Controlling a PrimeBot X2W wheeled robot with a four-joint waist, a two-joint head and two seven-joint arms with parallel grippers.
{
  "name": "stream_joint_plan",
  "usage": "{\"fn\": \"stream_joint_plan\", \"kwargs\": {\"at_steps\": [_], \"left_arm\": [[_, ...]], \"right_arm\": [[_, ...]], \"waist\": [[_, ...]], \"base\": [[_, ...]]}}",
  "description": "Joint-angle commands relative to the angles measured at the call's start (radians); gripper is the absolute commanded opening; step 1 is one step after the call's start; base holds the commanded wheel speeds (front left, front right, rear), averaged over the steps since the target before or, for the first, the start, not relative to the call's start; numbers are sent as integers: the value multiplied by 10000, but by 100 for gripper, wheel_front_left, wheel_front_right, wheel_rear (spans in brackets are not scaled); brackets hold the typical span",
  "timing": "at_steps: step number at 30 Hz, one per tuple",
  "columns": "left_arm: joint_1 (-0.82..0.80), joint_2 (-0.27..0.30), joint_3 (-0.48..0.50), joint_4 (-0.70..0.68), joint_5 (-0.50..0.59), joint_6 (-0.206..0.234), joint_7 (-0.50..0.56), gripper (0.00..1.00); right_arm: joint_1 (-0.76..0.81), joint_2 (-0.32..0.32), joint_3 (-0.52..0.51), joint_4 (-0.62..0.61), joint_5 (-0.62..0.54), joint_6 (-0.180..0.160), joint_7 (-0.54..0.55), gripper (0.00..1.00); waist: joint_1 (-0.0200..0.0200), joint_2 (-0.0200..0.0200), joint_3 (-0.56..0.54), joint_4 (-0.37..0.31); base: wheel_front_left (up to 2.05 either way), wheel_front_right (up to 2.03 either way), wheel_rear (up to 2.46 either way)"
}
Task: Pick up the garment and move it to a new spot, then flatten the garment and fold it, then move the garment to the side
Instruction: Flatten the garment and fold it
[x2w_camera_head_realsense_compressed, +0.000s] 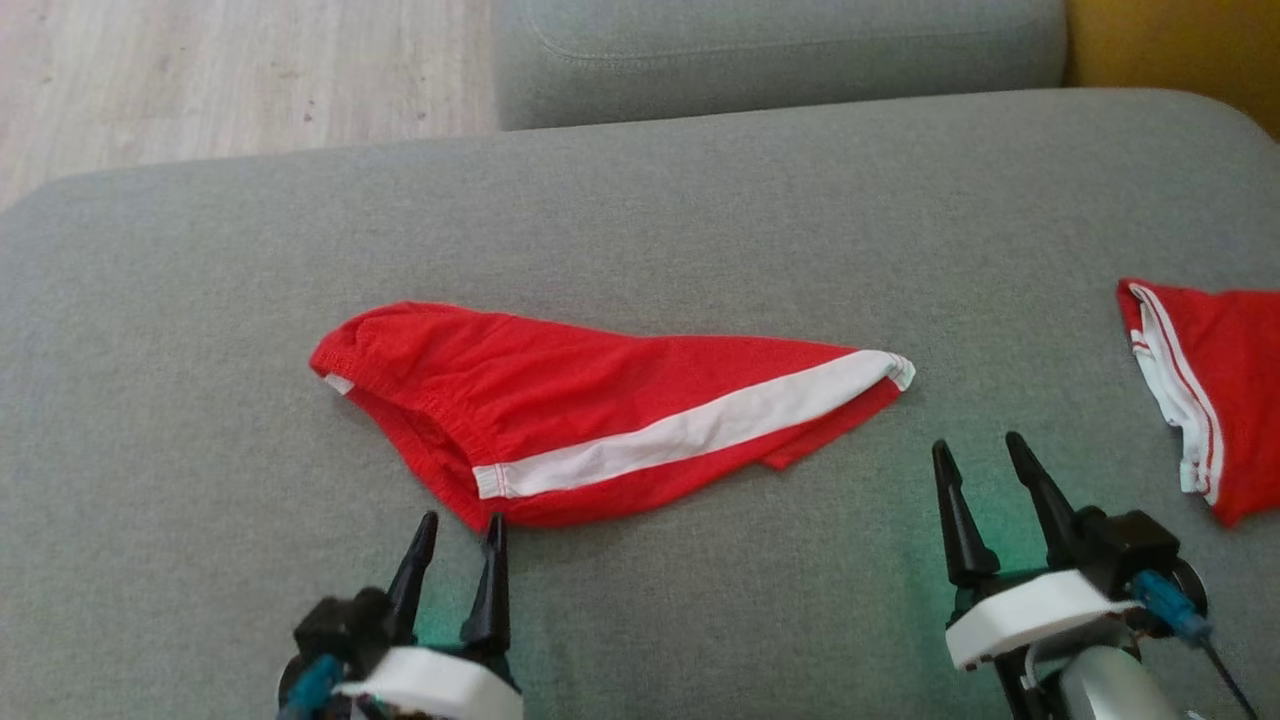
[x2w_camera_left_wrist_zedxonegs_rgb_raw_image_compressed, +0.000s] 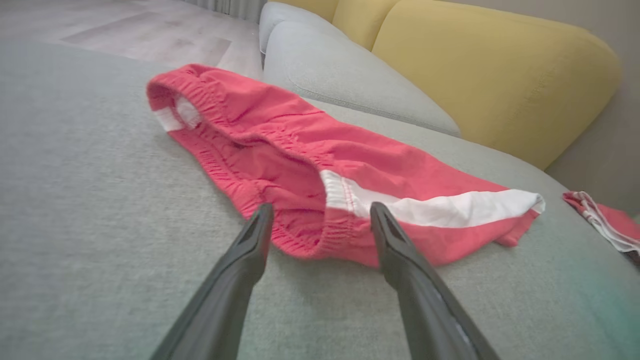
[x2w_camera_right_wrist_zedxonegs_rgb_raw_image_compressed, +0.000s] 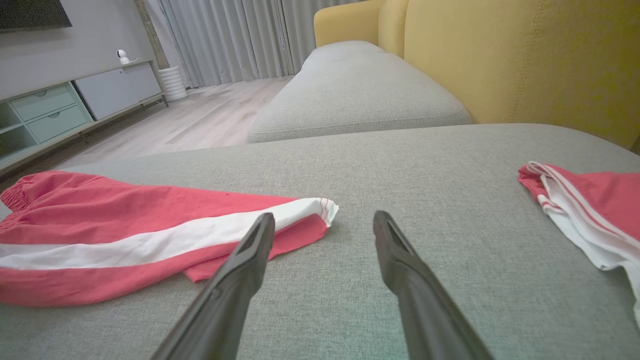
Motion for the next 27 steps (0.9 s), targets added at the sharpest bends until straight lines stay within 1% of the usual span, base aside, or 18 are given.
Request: {"fn": "stream_joint_plan", "kwargs": {"at_steps": [1, 7, 11, 21, 22, 23, 24, 25, 27], "left_arm": [[-655, -9, 162, 16, -346, -111, -95, 100], [-1316, -9, -193, 958, -1025, -388, -95, 100], [-1592, -9, -350, 1219, -1195, -516, -95, 100], [-2098, -9, -679, 1225, -1459, -748, -95, 100], [-2102, -9, -683, 1199, -1445, -757, -95, 95], [-2099, -9, -690, 1173, -1441, -764, -95, 49], [-2088, -9, -715, 1163, -1437, -770, -95, 22], [-2080, -9, -744, 1154, -1435, -776, -95, 0], [-2076, -9, -676, 941, -1383, -783, -95, 0]], "right_arm": [[-443, -99, 283, -222, 120, 17, -66, 100], [-556, -203, 394, -92, 241, 17, -66, 100], [-596, -236, 419, -61, 276, 17, -66, 100], [-635, -275, 573, -68, 363, 17, -66, 100], [-637, -281, 587, -69, 377, 17, -66, 100], [-637, -285, 597, -73, 391, 17, -66, 100], [-634, -292, 599, -80, 404, 17, -66, 100], [-629, -298, 595, -86, 416, 17, -66, 100], [-623, -314, 561, -94, 448, 17, -66, 100]], "waist": [[-1, 0, 87, -65], [-1, 0, 304, -214], [-1, 0, 399, -264], [-1, 0, 599, -329], [-1, 0, 610, -327], [-1, 0, 621, -320], [-1, 0, 629, -310], [-1, 0, 637, -292], [-1, 0, 665, -216]], "base": [[0, 0, 0], [0, 0, 0], [0, 0, 0], [0, 0, 0], [0, 0, 0], [0, 0, 0], [0, 0, 0], [0, 0, 0], [0, 0, 0]]}}
